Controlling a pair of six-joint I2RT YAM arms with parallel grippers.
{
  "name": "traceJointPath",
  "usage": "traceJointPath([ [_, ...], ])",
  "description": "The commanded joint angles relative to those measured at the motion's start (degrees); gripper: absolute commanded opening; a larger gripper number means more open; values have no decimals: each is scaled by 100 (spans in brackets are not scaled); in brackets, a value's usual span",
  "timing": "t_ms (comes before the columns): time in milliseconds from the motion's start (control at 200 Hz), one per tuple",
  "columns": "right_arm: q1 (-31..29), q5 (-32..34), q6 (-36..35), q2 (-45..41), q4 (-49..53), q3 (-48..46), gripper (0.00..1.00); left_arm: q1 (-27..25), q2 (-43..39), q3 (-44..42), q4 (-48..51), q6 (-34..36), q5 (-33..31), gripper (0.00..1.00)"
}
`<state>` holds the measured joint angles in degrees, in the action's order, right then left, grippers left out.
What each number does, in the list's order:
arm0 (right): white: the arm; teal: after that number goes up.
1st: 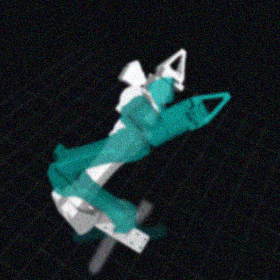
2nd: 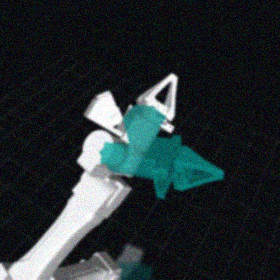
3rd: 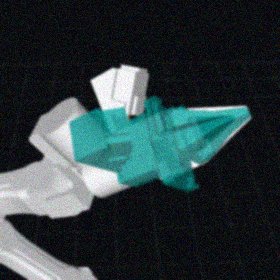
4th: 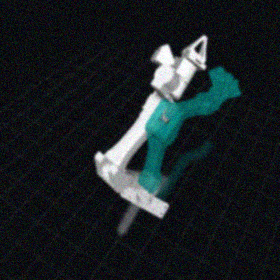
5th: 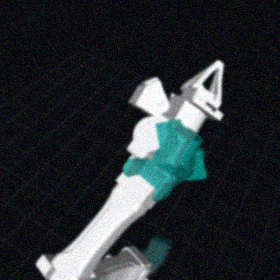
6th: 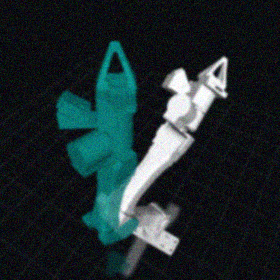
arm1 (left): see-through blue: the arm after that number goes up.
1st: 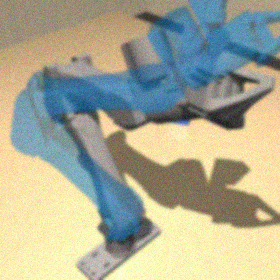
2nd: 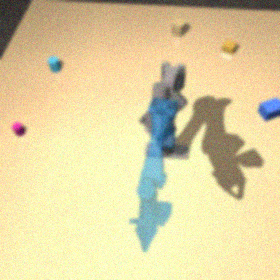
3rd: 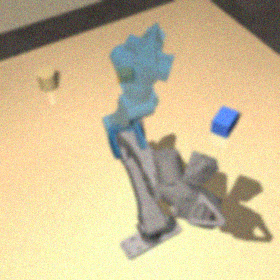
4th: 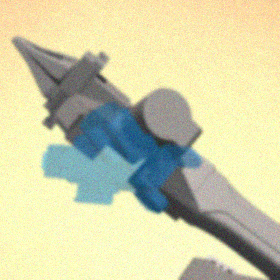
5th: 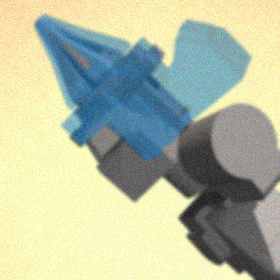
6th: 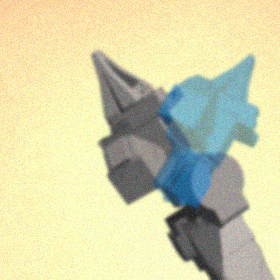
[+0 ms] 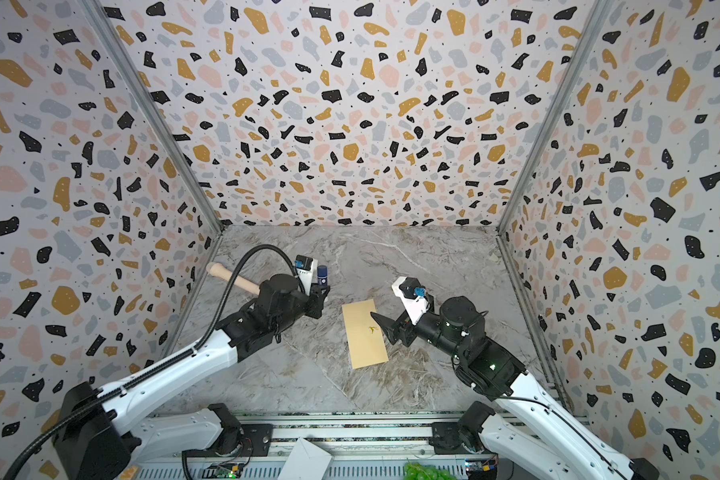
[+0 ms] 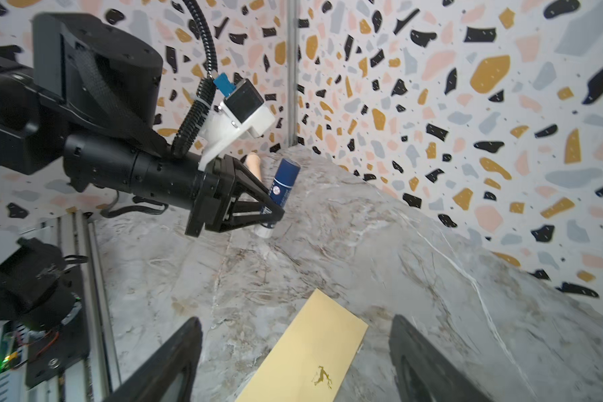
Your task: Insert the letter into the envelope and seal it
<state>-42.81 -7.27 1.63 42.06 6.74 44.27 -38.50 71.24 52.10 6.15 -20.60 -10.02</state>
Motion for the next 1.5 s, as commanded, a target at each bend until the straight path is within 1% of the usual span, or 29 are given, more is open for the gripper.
traceJointPath([
  [0,51,944,289,34,-352,-30,86,264,830,579,1041,-585,-710,0],
  [55,85,1091,312,76,-420,-110,87,380,1297,869,1188,-627,-857,0],
  [135,175,1141,312,94,-519,-229,87,533,1874,1125,1190,-671,-783,0],
  [175,224,1118,312,93,-554,-281,88,599,2126,1216,1190,-673,-716,0],
  [345,469,902,423,1,-611,-482,88,792,3087,1523,1352,-648,-790,0],
  [491,660,708,494,-108,-587,-618,88,938,3577,1640,1374,-665,-721,0],
  [651,811,588,562,-145,-513,-699,88,1024,3801,1629,1268,-771,-611,0],
  [711,847,577,589,-143,-516,-750,89,1043,3876,1628,1228,-777,-547,5],
  [791,905,577,593,-122,-547,-824,89,1055,3932,1593,1175,-799,-521,16],
  [866,988,575,593,-93,-584,-891,90,1055,3916,1539,1093,-813,-468,28],
  [926,1065,545,602,-60,-611,-923,91,1064,3852,1493,1031,-838,-444,41],
  [966,1118,512,610,-41,-621,-937,91,1064,3791,1458,989,-858,-430,49],
  [1011,1191,493,619,-23,-647,-947,92,1064,3708,1444,971,-875,-409,51],
  [1031,1222,495,624,-15,-657,-954,92,1064,3665,1451,978,-882,-415,57],
  [1071,1282,494,636,3,-682,-969,92,1064,3548,1439,971,-893,-429,63],
  [1136,1388,510,662,12,-799,-1027,92,1064,3271,1414,952,-902,-516,66],
  [1151,1422,527,675,8,-844,-1049,92,1064,3181,1398,937,-896,-544,69],
  [1186,1490,595,718,12,-947,-1105,94,1064,2962,1366,901,-893,-643,72],
  [1282,1757,894,851,38,-1318,-1332,98,1064,2095,1070,560,-787,-1180,80],
  [1352,2009,1296,899,108,-1661,-1579,100,1064,1314,642,27,-573,-1749,82],
  [1367,2074,1393,905,138,-1729,-1630,100,1064,1153,500,-123,-519,-1883,83],
  [1392,2189,1520,935,192,-1843,-1704,100,1064,858,248,-390,-407,-2142,86],
  [1432,2405,1684,982,298,-2032,-1827,100,1064,399,-212,-905,-153,-2528,88],
  [1497,2800,1747,1056,510,-2278,-1968,100,1064,-296,-1102,-1872,268,-3238,94],
])
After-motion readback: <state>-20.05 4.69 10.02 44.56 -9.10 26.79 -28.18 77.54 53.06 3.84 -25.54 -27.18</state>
